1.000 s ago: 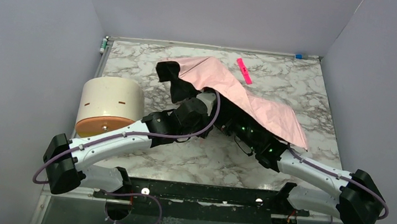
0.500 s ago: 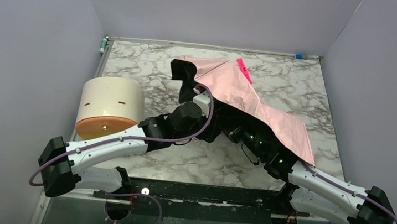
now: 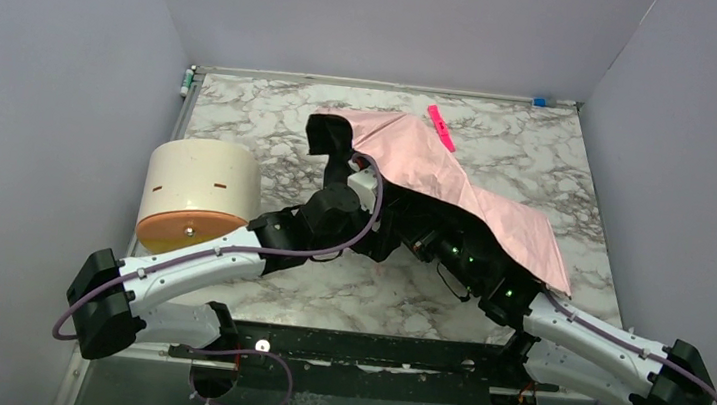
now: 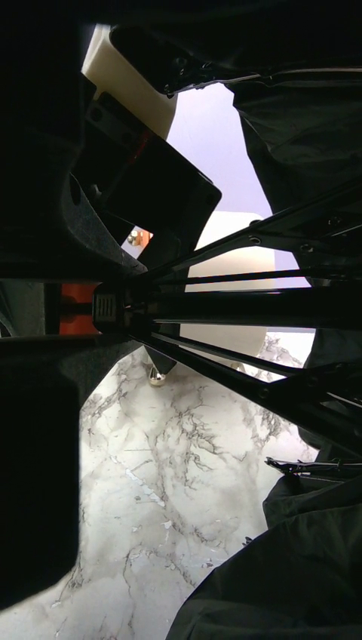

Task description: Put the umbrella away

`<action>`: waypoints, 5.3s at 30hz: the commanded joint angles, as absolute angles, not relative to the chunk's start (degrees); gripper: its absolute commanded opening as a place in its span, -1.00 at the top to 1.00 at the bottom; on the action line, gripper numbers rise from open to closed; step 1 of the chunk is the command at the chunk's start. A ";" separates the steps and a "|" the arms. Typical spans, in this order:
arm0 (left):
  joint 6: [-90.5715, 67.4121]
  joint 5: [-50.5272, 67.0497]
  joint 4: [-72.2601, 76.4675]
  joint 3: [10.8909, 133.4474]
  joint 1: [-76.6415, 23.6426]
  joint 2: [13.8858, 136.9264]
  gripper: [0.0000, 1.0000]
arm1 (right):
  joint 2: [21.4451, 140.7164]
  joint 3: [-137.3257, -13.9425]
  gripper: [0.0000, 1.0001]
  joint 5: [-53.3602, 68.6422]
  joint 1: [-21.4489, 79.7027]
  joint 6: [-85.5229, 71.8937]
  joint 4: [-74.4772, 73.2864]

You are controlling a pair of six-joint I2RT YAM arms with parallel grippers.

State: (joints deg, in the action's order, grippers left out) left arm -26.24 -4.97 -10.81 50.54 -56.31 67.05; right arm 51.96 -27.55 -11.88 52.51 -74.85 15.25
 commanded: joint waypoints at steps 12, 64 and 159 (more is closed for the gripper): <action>-22.24 1.78 -7.22 50.31 -54.76 63.42 -0.75 | 51.58 -28.71 0.99 -15.09 53.09 -71.45 13.39; -25.06 -3.97 -6.38 48.22 -55.11 68.29 1.00 | 53.58 -26.59 0.99 -7.35 53.09 -71.69 18.58; -37.55 -14.90 -4.55 39.43 -55.11 65.85 1.00 | 70.99 -21.14 -0.79 -34.20 56.51 -77.65 47.10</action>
State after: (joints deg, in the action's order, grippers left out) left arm -36.69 -17.06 -8.93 40.66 -55.09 66.74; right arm 67.48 -18.04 -29.93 56.58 -74.65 46.44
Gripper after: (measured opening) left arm 0.332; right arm 0.895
